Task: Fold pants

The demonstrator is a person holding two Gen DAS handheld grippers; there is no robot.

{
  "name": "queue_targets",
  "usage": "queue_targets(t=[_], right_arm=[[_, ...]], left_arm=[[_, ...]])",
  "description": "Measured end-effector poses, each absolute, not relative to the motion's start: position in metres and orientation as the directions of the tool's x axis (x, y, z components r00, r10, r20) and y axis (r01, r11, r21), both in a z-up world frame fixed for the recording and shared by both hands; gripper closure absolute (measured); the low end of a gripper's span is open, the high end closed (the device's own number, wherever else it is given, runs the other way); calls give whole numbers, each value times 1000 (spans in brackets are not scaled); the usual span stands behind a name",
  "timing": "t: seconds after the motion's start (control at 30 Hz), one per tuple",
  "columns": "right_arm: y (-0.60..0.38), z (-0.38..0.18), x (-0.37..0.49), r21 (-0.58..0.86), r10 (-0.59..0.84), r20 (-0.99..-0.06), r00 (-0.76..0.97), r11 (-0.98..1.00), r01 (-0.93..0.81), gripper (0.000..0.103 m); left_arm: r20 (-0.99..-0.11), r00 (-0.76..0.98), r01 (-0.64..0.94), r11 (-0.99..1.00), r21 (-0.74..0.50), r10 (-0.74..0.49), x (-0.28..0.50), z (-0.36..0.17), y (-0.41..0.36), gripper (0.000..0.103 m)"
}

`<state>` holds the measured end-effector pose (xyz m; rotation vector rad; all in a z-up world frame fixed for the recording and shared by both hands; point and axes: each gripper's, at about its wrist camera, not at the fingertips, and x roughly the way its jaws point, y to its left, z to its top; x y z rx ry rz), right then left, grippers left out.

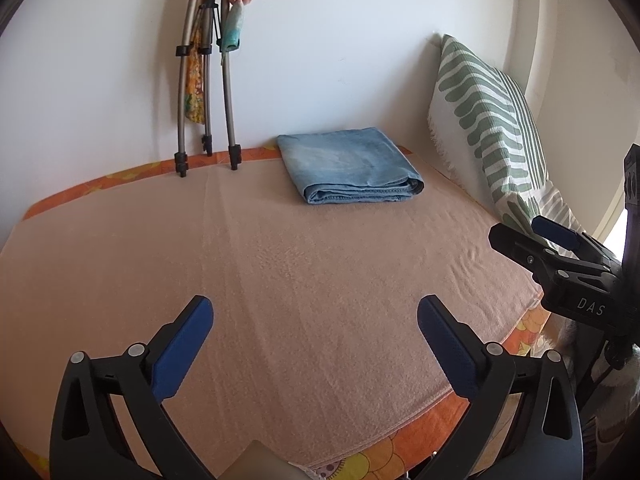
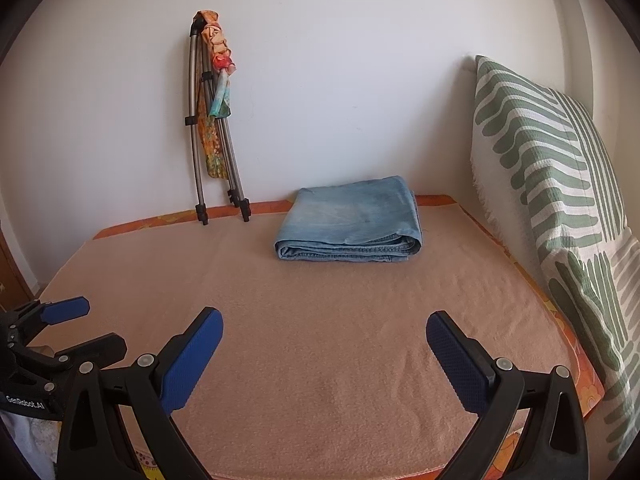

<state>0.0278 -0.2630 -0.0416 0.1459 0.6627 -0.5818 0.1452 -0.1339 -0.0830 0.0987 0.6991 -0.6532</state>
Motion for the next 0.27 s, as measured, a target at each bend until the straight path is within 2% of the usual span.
queue_targets(t=[0.27], right_arm=[[-264,-43,29,-50,-458,-622,635,833,552,0]], left_arm=[[-632,562,607,785,-124,-534,143,-84,-137,1]])
